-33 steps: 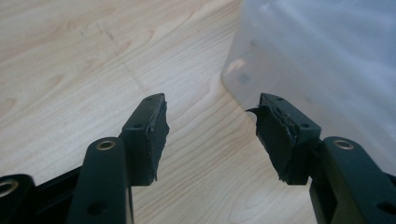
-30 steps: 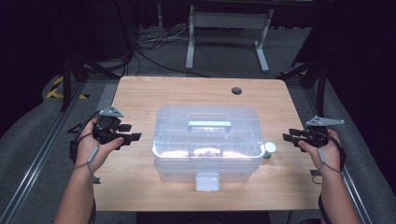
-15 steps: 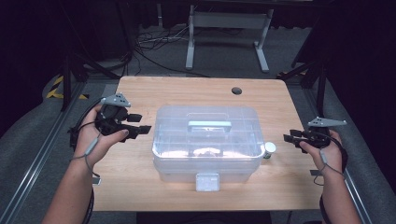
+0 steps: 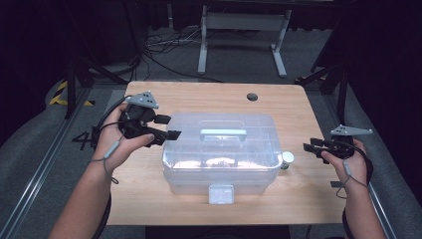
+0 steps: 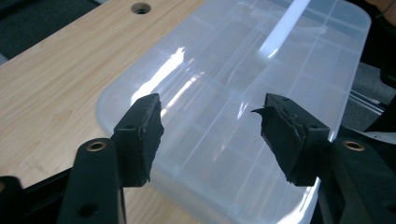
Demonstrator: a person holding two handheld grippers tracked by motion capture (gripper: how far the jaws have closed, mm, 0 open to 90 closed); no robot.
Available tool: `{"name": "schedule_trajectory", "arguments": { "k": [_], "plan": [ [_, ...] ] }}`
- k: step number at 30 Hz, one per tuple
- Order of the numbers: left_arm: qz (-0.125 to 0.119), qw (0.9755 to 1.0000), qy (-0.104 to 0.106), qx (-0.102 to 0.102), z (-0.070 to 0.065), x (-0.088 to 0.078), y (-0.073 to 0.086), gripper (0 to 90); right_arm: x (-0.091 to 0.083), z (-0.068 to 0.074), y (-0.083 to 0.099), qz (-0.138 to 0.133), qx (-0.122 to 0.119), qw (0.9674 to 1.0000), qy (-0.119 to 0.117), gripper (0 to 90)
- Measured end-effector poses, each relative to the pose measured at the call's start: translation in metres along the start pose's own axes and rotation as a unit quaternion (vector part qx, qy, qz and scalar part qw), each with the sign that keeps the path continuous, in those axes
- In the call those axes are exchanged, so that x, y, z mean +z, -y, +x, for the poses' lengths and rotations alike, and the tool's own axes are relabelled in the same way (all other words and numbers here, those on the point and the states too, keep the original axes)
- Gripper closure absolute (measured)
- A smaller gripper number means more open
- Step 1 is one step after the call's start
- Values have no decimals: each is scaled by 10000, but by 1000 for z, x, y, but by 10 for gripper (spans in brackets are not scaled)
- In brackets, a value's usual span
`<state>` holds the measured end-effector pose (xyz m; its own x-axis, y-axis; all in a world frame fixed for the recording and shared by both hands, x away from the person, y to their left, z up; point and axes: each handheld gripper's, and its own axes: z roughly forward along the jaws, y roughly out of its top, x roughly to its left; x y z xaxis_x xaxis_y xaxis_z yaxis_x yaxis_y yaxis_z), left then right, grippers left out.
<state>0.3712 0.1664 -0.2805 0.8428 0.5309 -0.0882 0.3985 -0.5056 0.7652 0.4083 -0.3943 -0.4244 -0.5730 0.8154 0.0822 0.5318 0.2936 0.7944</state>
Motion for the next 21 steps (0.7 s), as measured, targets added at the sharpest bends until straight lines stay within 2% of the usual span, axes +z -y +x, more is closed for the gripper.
{"name": "schedule_trajectory", "arguments": {
  "k": [6, 8, 15, 21],
  "plan": [
    [-66, 9998, 132, 144, -7, 12, -9, 348, -3, 0, 2, -11, 30, 10000, 9, 552],
    [-105, 9995, 175, 230, -9, 20, -13, 338, -5, -1, 4, -21, 35, 10000, 15, 550],
    [-41, 9989, 348, 317, -13, 43, -17, 318, -7, -1, 7, -21, 77, 10000, 40, 542],
    [40, 9989, 266, 376, -15, 64, -15, 318, -8, -1, 7, -46, 79, 9999, 53, 540]
  ]
}}
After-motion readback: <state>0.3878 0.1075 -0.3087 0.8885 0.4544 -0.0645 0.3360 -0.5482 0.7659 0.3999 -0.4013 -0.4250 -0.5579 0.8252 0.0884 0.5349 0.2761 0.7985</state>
